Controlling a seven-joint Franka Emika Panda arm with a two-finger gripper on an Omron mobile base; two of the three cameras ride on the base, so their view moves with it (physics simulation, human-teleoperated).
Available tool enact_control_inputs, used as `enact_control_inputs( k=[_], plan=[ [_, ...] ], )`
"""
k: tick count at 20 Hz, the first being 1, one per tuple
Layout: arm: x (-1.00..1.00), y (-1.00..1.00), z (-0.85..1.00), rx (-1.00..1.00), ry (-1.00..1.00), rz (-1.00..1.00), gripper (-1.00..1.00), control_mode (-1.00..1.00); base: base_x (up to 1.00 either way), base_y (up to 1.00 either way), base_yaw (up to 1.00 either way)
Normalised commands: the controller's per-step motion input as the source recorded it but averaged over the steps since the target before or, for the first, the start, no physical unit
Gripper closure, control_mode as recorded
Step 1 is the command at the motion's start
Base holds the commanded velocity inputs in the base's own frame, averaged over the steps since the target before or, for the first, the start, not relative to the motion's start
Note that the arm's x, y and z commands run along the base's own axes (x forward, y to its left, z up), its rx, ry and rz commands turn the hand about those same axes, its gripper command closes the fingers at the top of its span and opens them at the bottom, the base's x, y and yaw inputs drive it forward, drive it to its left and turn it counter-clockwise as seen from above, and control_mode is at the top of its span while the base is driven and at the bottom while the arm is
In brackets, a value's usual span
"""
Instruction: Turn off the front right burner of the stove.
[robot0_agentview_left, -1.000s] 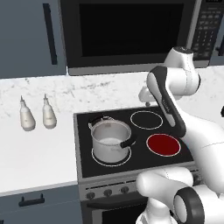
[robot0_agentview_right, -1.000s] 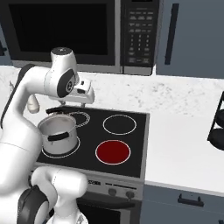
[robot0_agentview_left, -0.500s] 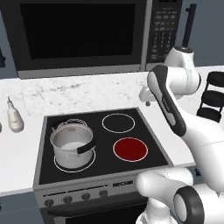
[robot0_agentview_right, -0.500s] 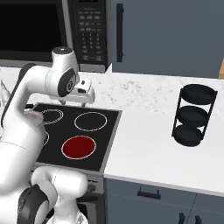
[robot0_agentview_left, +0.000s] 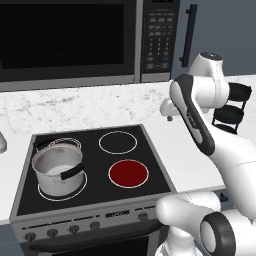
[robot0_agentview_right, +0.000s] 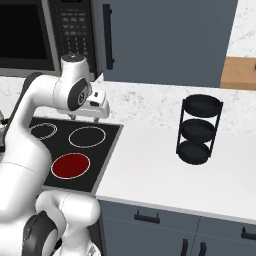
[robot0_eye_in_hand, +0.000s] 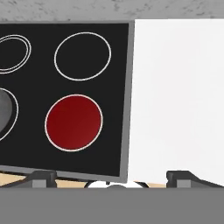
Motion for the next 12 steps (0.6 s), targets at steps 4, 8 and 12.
enact_control_inputs(
  k=[4,8,12],
  plan=[
    [-0.03,0.02,0.00,0.00,0.00,0.00,-1.00,-1.00,0.00,0.00,0.00],
    [-0.08,0.14,0.00,0.00,0.00,0.01,-1.00,-1.00,0.00,0.00,0.00],
    [-0.27,0.20,-0.03,0.00,0.01,0.06,-1.00,-1.00,0.00,0.00,0.00]
  ],
)
